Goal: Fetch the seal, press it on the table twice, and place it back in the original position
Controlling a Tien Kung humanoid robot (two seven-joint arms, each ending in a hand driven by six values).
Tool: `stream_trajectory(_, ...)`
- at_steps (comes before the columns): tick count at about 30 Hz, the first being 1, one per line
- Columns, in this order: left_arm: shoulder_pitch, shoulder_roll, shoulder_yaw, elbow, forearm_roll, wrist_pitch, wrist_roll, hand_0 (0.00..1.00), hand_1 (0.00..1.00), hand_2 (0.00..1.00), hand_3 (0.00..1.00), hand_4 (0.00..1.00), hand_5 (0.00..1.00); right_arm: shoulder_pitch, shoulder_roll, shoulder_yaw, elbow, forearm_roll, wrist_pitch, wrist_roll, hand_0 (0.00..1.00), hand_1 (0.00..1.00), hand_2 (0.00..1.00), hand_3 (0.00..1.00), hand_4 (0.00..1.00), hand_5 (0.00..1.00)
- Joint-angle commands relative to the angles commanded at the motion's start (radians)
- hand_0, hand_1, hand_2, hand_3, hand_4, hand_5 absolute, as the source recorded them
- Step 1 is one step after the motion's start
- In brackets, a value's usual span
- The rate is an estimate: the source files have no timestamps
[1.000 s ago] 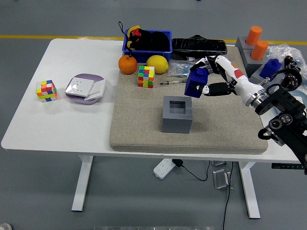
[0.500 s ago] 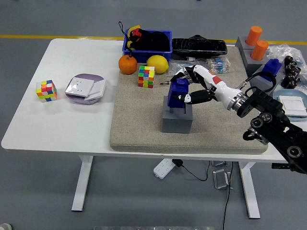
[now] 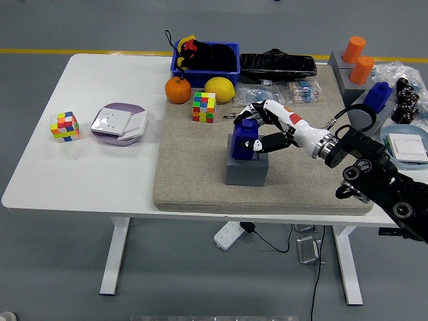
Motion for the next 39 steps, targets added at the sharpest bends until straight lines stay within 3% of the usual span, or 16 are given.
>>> stream_trajectory(20, -0.001, 0.0, 0.002, 0.001, -0.002, -0.001, 0.0, 0.794, 0.742, 0.737, 0.762, 0.627, 0.443, 0.027, -0.007, -0.029, -0.032, -0.022, 0.002, 0.006, 0.445, 0.345, 0.373, 0.343, 0.682, 0.002)
stream_trajectory(39, 0.002, -0.001, 0.001, 0.002, -0.003, -0.001, 0.0, 0.794, 0.744, 0.737, 0.762, 0.628, 0.444, 0.032, -0.026, -0.036, -0.018, -0.026, 0.005, 0.002, 0.443, 0.343, 0.371, 0.341, 0.685, 0.002)
